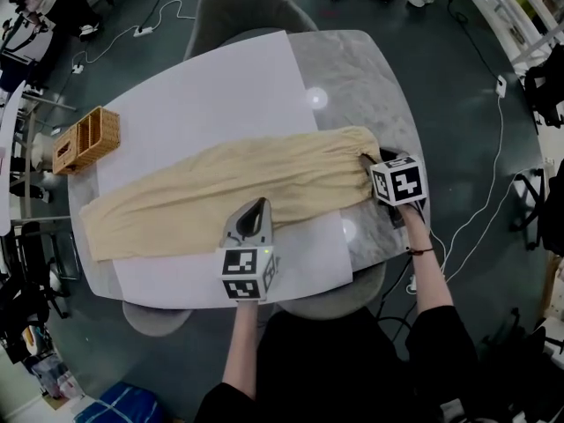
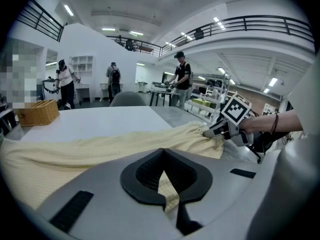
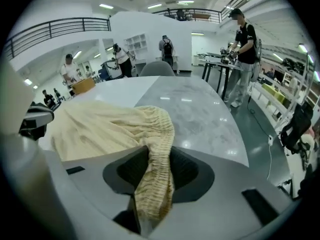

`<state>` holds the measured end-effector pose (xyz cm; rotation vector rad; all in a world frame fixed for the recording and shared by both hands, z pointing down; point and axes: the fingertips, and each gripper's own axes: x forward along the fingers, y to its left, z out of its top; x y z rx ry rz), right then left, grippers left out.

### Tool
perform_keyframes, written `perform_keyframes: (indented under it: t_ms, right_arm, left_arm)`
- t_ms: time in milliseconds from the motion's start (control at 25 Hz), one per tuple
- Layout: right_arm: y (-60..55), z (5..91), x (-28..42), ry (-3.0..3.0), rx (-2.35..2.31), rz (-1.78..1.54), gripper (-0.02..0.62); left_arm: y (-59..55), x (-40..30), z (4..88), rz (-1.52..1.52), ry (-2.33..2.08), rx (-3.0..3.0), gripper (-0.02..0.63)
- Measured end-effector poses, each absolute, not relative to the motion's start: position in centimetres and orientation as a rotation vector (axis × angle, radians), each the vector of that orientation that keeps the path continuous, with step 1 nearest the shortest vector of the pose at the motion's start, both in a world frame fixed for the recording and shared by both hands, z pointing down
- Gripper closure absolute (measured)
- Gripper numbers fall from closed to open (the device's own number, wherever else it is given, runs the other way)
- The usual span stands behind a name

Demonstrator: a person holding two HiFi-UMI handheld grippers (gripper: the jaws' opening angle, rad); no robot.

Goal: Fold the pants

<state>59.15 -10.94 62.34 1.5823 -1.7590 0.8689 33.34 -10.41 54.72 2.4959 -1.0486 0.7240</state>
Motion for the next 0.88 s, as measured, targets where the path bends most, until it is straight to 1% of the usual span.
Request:
perform_keyframes:
  t_ms: [40,400,440,880]
  right_arm:
    - [-11.0,62.4,58.9,-1.763,1.573,0.863,0.470]
    - [-11.1,62.4,59.2,-1.791,1.593,1.036,0.518]
    - [-11.1,62.4,59.1,-1.803,1.596,1.065,0.539]
    - [-10.7,60.0,59.0,-1.904,1.608,1.277,0.551]
  left_arm:
    - [-10.4,33.3,54.7,0.724,-1.054,2.494,0.598]
    - [-9.9,32.4,54.2,0.713,-1.107,2.473,0.598]
    - [-9.8,32.2,54.1,0.711,-1.115,2.471,0.598]
    - [-8.6,29.8,52.2,0.680,-1.233,2.440,0.598]
